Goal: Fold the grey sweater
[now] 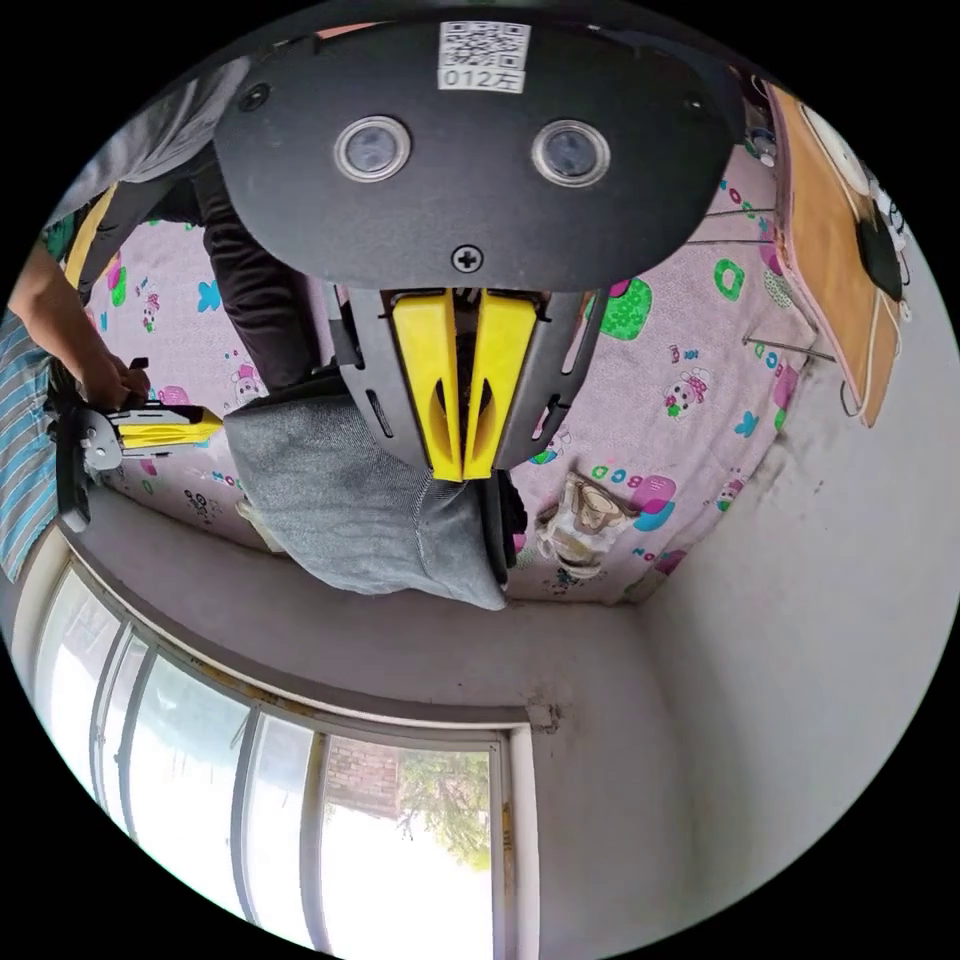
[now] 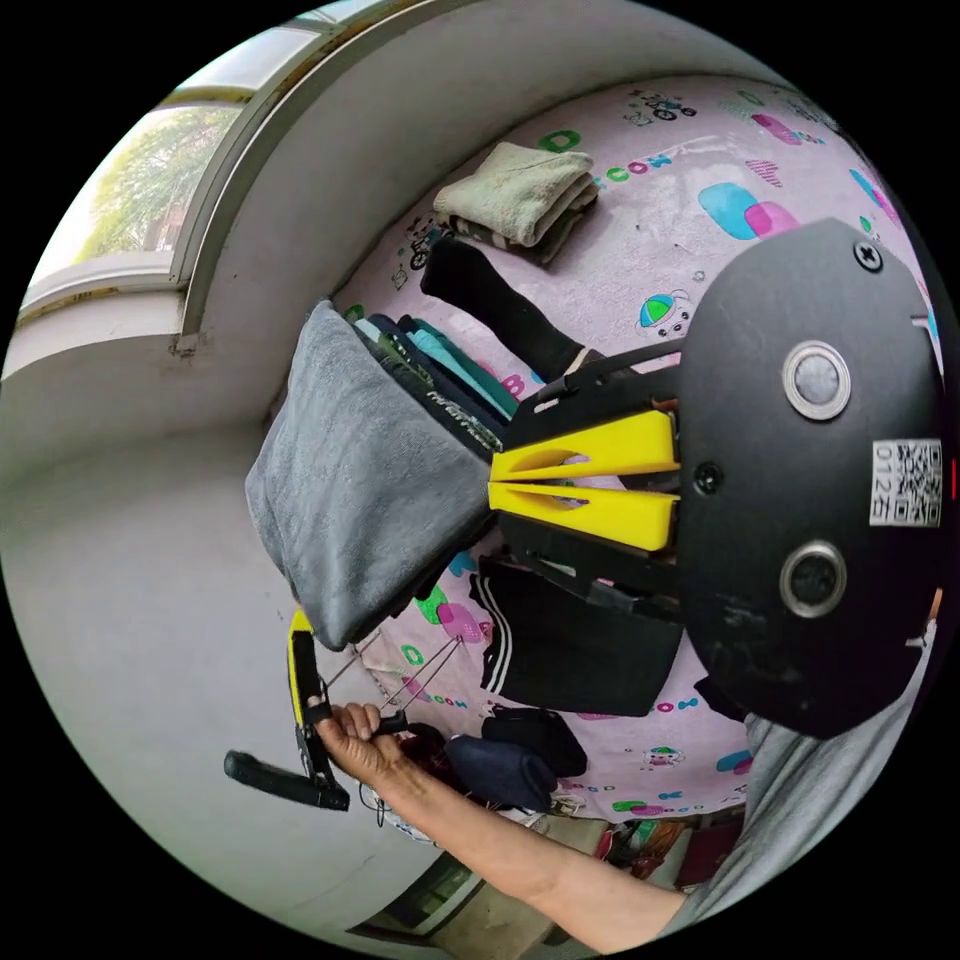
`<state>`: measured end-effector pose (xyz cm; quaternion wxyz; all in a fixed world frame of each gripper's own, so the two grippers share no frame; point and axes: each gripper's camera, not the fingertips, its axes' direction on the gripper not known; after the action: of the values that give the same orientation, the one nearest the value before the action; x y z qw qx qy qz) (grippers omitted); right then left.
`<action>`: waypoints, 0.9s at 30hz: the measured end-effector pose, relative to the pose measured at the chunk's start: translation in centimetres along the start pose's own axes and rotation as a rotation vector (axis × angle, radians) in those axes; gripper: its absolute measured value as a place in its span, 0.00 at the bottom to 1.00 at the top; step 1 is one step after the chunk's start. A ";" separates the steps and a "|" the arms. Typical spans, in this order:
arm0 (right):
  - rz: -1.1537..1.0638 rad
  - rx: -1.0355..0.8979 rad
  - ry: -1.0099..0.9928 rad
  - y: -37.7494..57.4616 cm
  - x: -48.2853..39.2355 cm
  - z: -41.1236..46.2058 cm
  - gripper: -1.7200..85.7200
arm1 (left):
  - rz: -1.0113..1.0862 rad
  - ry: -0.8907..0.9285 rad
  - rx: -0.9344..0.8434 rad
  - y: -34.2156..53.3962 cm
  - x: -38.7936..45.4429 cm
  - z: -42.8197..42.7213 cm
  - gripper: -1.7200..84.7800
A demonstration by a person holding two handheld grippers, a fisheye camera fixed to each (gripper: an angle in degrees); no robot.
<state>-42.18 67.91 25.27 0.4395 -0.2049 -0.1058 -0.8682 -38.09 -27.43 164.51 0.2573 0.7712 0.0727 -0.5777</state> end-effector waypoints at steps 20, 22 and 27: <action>0.033 0.058 0.037 15.4 6.1 11.5 0.01 | 0.097 -0.126 -0.015 1.4 10.2 -6.1 0.02; 0.041 0.067 0.038 17.6 6.7 12.3 0.01 | 0.087 -0.142 0.069 1.8 12.5 -8.3 0.02; 0.049 0.099 0.132 25.3 7.3 13.8 0.01 | 0.202 -0.121 0.280 3.7 20.8 -11.6 0.02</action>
<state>-22.04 52.72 40.98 0.4762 -0.1279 -0.1146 -0.8624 -19.97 -28.87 148.73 0.2081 0.7668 -0.1016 -0.5986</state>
